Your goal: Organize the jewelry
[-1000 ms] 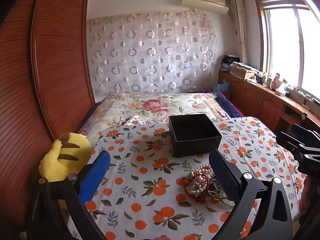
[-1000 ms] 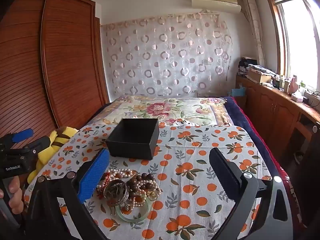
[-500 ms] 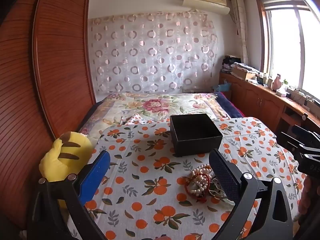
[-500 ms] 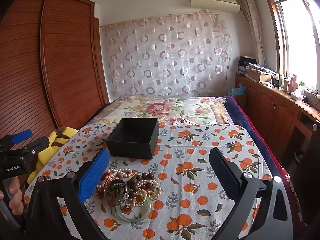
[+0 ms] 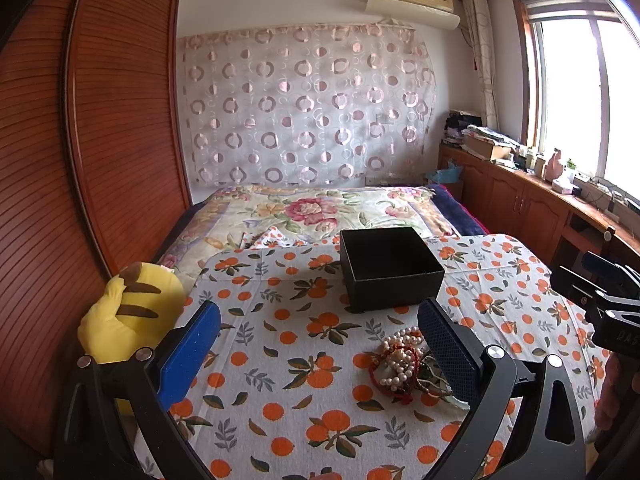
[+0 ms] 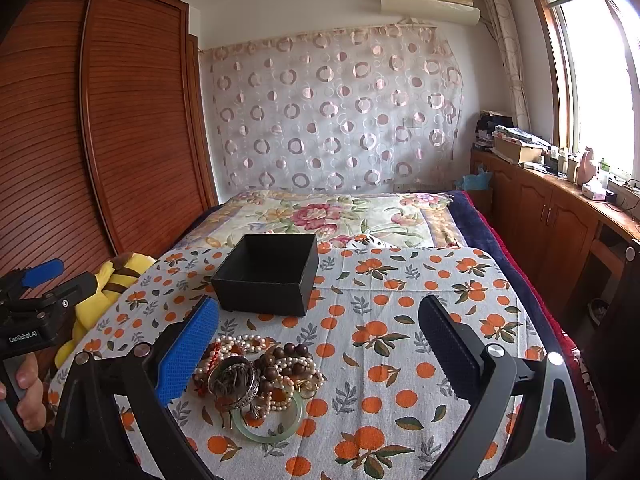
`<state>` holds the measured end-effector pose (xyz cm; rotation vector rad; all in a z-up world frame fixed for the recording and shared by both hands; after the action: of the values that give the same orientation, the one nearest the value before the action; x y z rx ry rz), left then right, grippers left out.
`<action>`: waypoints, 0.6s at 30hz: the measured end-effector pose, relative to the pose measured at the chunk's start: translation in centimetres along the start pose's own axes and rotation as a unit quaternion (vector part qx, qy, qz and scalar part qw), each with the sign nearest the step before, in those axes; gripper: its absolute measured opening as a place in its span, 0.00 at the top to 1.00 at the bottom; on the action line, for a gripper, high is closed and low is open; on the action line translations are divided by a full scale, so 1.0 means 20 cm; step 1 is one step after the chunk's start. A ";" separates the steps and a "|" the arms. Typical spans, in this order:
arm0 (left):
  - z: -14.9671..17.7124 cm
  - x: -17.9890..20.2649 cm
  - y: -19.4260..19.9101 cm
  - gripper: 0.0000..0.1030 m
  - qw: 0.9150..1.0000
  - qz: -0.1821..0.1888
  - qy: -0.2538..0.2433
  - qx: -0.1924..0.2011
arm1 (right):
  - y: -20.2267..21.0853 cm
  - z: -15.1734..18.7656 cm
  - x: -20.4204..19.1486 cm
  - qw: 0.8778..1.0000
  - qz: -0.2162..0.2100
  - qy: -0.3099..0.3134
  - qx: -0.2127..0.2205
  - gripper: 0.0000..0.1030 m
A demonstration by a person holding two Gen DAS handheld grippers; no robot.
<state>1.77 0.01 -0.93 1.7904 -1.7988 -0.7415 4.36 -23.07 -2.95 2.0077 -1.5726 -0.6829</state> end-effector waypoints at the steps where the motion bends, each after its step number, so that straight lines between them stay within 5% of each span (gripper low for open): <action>1: 0.00 0.00 0.00 0.07 1.000 0.000 0.000 0.000 | 0.00 0.00 0.00 1.000 0.000 0.000 0.000 0.02; 18: 0.00 0.00 0.00 0.07 1.000 0.001 0.000 0.002 | 0.00 0.00 0.00 1.000 0.000 -0.001 0.000 0.02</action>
<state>1.76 0.02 -0.89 1.7920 -1.8026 -0.7380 4.34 -23.05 -2.98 2.0081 -1.5724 -0.6846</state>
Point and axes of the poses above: each gripper's, at about its wrist camera, not at the fingertips, and y roughly against the way its jaws point, x to its right, z to its underside, the point moved 2 cm from there along -y, roughly the way its jaws point, and after that the axes turned 15 degrees about -x, right-handed, at the moved point
